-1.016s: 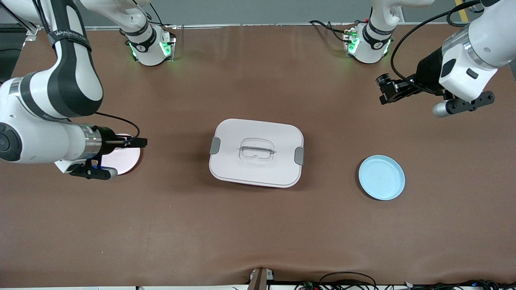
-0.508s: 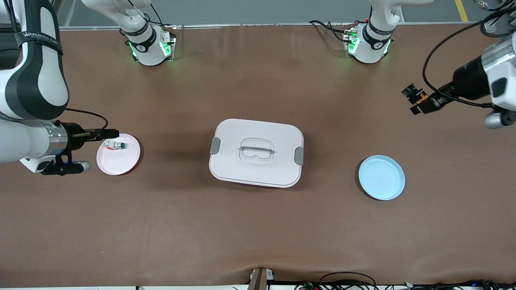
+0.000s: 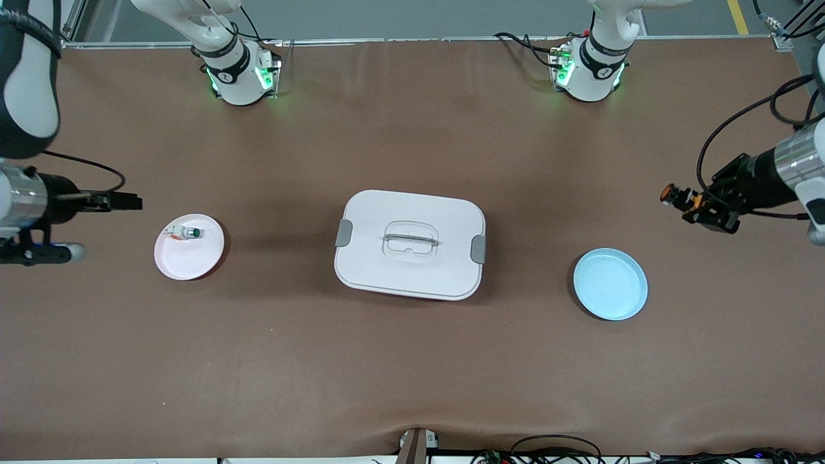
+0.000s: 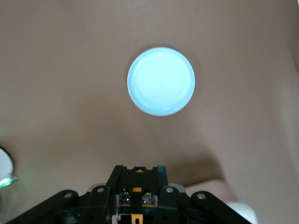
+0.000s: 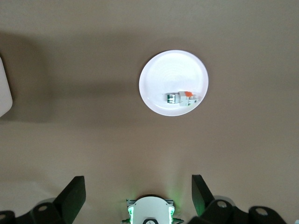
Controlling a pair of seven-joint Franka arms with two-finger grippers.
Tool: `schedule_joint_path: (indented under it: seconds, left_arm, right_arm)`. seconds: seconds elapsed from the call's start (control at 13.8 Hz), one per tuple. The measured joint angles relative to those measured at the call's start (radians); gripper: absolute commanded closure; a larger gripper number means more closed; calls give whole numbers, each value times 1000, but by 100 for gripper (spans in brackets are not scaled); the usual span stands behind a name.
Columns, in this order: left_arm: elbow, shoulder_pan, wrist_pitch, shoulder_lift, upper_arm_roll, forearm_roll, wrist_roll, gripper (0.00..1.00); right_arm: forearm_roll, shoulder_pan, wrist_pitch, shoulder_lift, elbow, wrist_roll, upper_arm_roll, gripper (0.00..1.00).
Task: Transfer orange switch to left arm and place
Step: 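Lower the switch onto the light-blue plate with the left gripper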
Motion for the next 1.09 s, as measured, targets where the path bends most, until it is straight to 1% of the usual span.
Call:
schedule_joint_path:
  seconds: [0.36, 0.51, 0.73, 0.94, 1.09]
  left_arm:
    - [-196, 19, 271, 21, 0, 12, -150, 100]
    - [-256, 19, 361, 46, 0, 48, -230, 100]
    - [-300, 12, 476, 110, -5, 103, -320, 100]
    - [-347, 10, 601, 162, -7, 107, -330, 100]
    - [-367, 10, 649, 191, -7, 107, -330, 100]
  right_arm:
    - [-9, -3, -5, -1, 17, 0, 1, 0]
    - [-34, 3, -4, -1, 17, 0, 11, 0]
    - [-41, 24, -6, -2, 19, 0, 22, 0]
    - [-41, 34, -16, -20, 23, 0, 21, 0]
    - [-41, 32, -18, -30, 23, 0, 19, 0]
